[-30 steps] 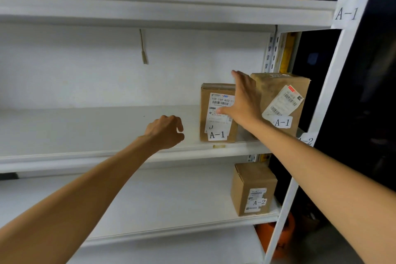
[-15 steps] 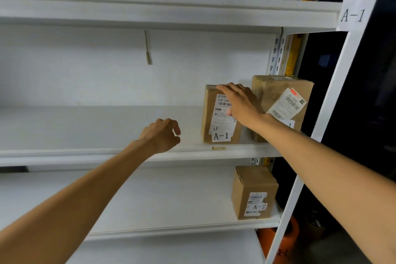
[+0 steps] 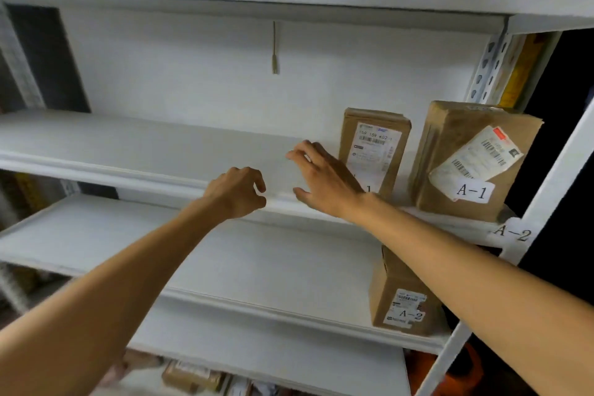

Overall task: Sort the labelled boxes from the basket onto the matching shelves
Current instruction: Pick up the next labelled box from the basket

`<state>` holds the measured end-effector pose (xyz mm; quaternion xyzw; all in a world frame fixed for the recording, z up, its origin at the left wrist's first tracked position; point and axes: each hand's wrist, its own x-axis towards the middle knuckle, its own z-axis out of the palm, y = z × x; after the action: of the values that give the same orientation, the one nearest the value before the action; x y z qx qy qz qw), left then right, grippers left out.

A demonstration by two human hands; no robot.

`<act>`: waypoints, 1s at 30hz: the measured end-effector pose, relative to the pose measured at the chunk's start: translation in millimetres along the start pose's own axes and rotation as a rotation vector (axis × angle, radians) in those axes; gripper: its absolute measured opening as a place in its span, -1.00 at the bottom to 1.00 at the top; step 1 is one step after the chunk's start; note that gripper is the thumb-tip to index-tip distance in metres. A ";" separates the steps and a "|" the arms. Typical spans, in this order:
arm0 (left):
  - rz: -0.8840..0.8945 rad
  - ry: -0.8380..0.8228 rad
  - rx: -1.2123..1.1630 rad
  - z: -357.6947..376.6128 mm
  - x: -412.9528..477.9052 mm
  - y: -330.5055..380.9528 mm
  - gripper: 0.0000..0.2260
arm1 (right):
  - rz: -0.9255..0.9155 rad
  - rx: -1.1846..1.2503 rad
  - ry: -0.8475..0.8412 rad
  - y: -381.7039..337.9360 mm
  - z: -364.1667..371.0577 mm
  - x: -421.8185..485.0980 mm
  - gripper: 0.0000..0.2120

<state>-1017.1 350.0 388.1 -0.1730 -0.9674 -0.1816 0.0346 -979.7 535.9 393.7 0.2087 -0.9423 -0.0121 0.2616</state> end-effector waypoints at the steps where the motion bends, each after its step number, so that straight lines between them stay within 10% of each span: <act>1: -0.031 0.014 0.021 -5.2 -7.2 -11.7 -0.84 | -0.009 0.046 -0.019 -12.7 7.4 4.9 -0.45; 18: -0.868 0.161 0.131 -70.1 -388.1 -205.5 -0.84 | -0.738 0.391 -0.443 -400.0 21.8 30.8 -0.42; 30: -1.371 0.236 0.041 -58.4 -644.6 -198.1 -0.77 | -1.348 0.447 -0.613 -627.5 -16.8 -58.0 -0.34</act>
<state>-481.1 -52.0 291.7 0.4988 -0.8512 -0.1619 0.0204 -683.4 -12.1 297.1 0.7723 -0.6221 -0.0355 -0.1233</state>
